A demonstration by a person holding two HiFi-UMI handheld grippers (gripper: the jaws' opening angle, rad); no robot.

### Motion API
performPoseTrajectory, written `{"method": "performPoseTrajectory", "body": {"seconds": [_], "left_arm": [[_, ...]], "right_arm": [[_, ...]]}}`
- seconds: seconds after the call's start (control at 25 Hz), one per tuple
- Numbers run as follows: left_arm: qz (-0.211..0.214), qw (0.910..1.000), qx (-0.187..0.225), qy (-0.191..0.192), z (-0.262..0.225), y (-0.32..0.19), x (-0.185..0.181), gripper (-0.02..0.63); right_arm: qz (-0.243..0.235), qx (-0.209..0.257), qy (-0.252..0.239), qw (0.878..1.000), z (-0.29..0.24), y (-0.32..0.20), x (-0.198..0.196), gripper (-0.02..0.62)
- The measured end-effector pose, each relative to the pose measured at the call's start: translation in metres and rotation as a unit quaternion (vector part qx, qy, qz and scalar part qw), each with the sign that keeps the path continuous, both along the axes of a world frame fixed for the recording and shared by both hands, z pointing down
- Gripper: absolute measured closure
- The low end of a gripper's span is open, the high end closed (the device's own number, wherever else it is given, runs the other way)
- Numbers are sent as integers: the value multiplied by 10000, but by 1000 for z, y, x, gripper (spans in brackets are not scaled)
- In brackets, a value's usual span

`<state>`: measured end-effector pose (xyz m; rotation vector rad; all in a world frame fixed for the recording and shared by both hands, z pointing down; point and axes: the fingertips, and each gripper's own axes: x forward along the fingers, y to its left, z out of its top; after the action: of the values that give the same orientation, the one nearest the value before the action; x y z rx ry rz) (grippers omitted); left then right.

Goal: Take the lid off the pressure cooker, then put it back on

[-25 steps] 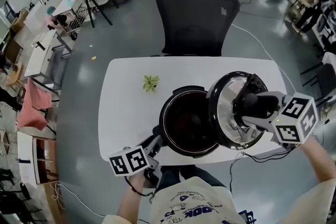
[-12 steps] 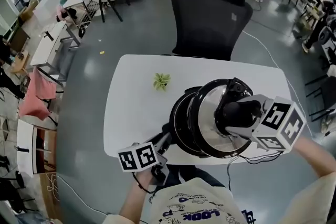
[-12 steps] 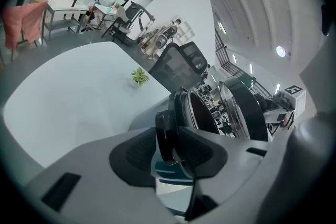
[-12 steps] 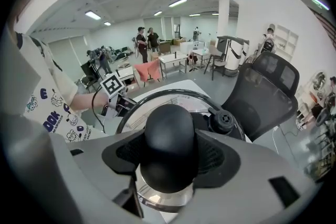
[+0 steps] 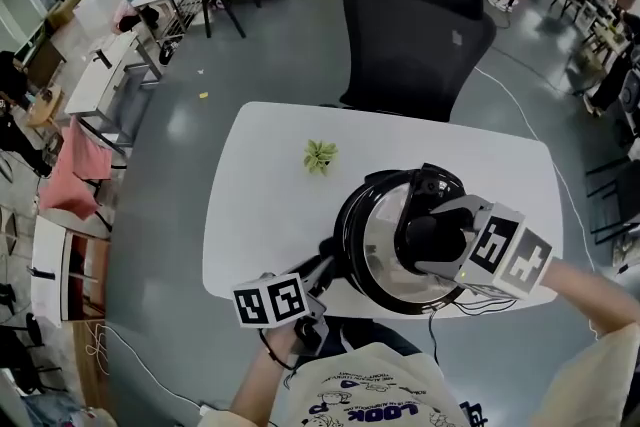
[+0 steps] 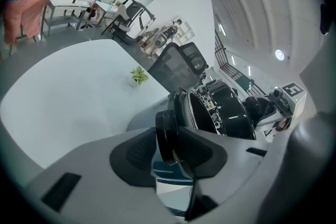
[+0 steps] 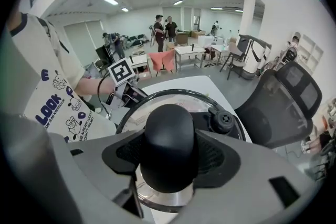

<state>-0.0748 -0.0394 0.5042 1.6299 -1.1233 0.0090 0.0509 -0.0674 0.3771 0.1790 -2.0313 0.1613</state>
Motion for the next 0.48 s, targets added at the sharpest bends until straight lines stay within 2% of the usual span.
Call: {"method": "performPoseTrajectory", "body": {"seconds": [0.24,0.48], "left_arm": [[45,10000,5,47,1,-2,-1,468],[78,9999,-12,126,1,-4,0,468]], "right_arm": [[-409,-93,201,9989,14,3,-10,302],[-598,-193,253,9977,25,2,-14,302]]}}
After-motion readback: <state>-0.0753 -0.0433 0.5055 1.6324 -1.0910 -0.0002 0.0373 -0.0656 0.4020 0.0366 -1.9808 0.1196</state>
